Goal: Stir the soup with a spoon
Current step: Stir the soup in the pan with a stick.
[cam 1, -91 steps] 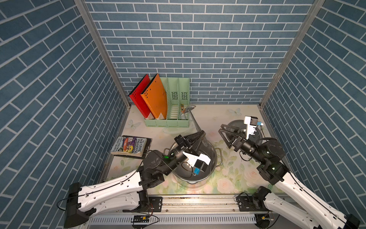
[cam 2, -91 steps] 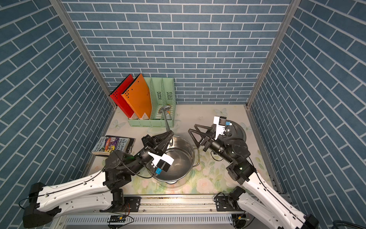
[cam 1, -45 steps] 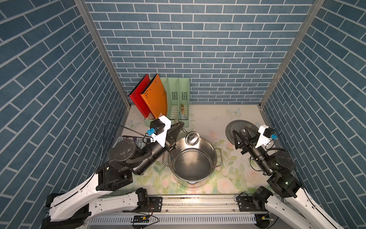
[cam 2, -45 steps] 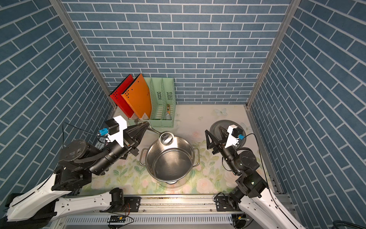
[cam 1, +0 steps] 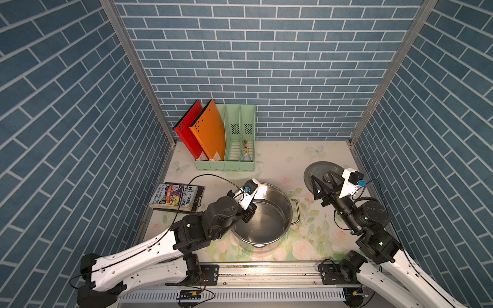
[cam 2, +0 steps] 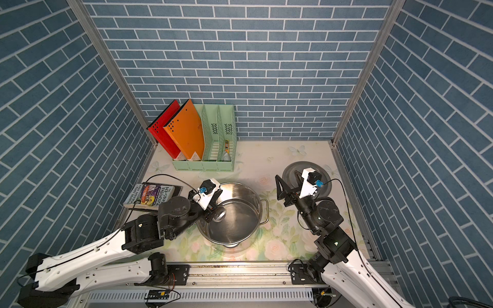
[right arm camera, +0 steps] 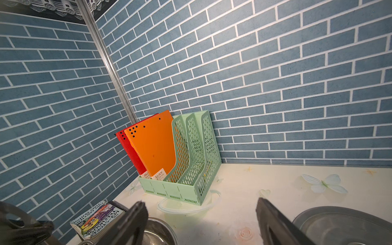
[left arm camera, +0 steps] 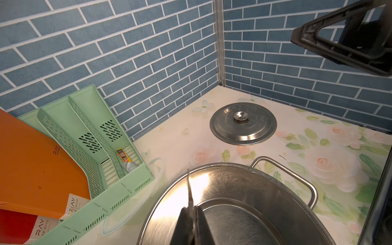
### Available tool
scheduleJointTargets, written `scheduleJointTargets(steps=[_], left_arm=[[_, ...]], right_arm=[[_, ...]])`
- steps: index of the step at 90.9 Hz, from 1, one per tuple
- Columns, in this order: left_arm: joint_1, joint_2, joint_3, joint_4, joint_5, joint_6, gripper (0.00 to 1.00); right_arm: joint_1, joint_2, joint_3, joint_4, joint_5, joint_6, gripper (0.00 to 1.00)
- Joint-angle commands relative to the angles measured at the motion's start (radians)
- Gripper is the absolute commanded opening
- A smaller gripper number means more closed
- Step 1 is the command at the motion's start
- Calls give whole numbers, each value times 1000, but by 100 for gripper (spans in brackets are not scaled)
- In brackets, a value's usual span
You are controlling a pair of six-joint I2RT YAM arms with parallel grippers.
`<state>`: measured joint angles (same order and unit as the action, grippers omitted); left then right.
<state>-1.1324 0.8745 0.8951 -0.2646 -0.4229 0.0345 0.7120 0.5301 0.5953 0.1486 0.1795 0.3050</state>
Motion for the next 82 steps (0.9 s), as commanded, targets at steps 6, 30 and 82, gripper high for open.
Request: scheduleJointTargets(steps=[6, 30, 82], left_arm=[[77, 29, -35, 15, 10, -4, 0], [152, 78, -84, 137, 21, -5, 0], [152, 349, -1, 423, 311, 101, 0]], right_arm=[[3, 13, 1, 48, -21, -40, 85], [2, 15, 3, 56, -21, -44, 85], [3, -60, 16, 2, -9, -55, 84]])
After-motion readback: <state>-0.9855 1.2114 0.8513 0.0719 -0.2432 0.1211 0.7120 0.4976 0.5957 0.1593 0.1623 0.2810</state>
